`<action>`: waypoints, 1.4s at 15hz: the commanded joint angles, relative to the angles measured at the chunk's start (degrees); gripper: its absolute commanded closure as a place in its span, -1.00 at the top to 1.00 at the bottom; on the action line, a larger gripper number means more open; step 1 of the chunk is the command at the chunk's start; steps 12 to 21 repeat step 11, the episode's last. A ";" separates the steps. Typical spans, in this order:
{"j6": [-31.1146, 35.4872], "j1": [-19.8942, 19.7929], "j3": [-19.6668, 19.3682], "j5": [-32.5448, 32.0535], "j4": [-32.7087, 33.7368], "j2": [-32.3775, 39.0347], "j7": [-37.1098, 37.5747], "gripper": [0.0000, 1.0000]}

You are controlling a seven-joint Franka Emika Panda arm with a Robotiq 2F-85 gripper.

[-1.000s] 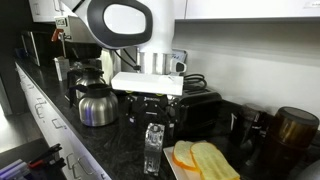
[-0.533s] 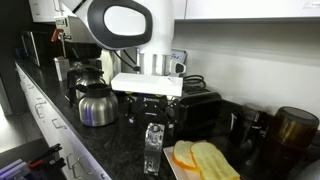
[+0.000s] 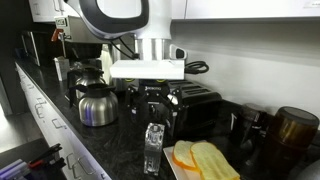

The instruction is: Move the square container to the right

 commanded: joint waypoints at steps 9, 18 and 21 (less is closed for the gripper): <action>-1.09 -0.53 0.65 -0.25 -0.30 -4.12 -0.38 1.00; -1.10 -0.53 0.65 -0.25 -0.30 -4.12 -0.39 1.00; -1.10 -0.53 0.65 -0.25 -0.30 -4.12 -0.39 1.00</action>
